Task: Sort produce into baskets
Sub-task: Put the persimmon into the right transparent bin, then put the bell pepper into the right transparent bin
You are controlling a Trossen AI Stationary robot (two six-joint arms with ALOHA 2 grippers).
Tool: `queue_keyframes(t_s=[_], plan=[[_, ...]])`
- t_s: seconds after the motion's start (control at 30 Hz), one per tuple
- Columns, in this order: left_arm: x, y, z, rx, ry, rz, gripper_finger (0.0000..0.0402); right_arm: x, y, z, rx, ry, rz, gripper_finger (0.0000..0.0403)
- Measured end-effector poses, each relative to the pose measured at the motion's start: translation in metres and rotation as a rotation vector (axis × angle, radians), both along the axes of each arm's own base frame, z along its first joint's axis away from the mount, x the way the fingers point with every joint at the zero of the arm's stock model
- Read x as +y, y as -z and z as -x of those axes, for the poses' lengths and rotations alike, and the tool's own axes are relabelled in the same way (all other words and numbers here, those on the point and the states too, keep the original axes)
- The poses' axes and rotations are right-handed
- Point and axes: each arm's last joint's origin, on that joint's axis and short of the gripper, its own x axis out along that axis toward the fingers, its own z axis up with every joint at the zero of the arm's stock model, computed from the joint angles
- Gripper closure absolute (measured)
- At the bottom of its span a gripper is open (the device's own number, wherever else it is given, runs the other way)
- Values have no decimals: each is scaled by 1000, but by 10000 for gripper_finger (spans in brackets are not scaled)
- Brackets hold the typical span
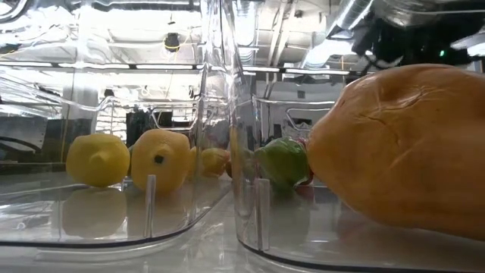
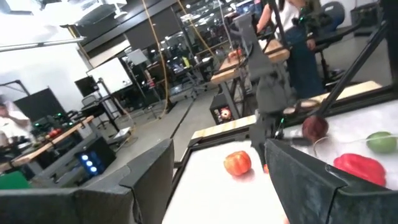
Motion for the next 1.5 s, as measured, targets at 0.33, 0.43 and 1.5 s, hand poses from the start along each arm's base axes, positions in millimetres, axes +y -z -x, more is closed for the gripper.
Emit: queue_keyframes(t_s=[0.33,0.43,1.5], plan=[[1,0,0,0,-28,0,162,25,-73,-7,-150,-66,-21,257],[1,0,0,0,-34,0,162,43,-95,-15,-304,-157,-40,255],[1,0,0,-2,-34,11,162,14,-76,-33,-211,-144,-68,101]])
